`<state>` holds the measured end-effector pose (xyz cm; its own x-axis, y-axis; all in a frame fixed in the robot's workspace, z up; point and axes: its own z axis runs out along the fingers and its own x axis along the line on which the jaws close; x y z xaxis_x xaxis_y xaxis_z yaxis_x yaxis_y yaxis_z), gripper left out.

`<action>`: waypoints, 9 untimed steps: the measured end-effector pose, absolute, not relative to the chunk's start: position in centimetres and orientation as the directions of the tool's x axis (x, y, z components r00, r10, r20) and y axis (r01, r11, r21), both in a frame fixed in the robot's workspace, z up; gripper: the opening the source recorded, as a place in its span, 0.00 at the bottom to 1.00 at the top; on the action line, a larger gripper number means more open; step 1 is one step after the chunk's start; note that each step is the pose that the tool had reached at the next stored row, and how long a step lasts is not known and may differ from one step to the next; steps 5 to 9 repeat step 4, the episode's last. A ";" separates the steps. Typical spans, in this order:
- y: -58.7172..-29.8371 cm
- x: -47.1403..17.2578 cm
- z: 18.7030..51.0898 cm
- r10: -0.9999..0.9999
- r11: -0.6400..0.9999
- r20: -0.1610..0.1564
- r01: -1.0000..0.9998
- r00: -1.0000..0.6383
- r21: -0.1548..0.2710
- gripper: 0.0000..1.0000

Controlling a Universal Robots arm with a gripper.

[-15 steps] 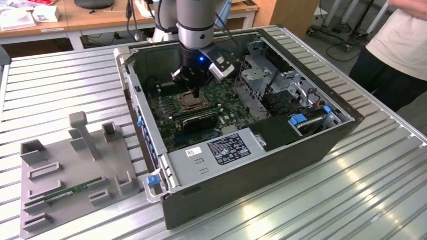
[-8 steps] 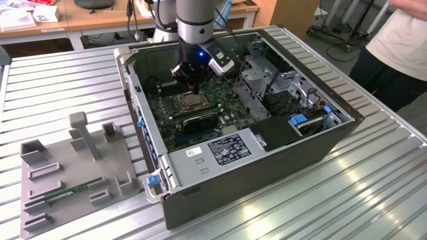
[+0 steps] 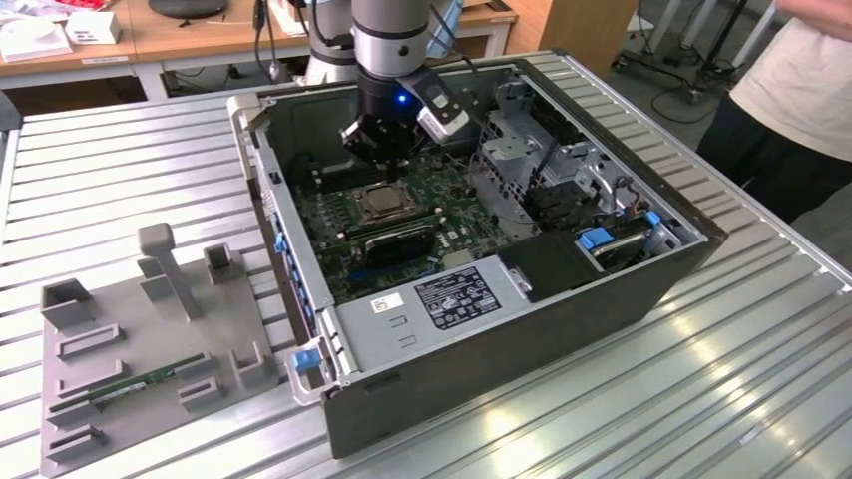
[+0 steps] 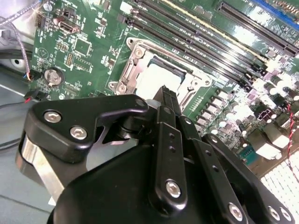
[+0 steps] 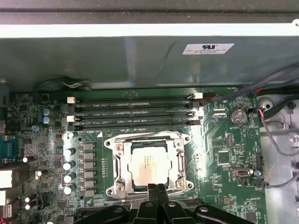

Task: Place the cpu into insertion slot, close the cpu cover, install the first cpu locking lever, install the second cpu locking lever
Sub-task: 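Install the second cpu locking lever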

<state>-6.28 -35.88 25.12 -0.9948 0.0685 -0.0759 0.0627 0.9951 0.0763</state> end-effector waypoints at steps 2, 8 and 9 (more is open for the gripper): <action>-35.9 -6.3 25.1 0.069 0.995 -0.076 0.063 -0.995 0.076 0.11; -35.9 -6.3 25.1 0.069 0.995 -0.076 0.063 -0.995 0.076 0.11; -35.9 -6.3 25.1 0.069 0.995 -0.076 0.063 -0.995 0.076 0.11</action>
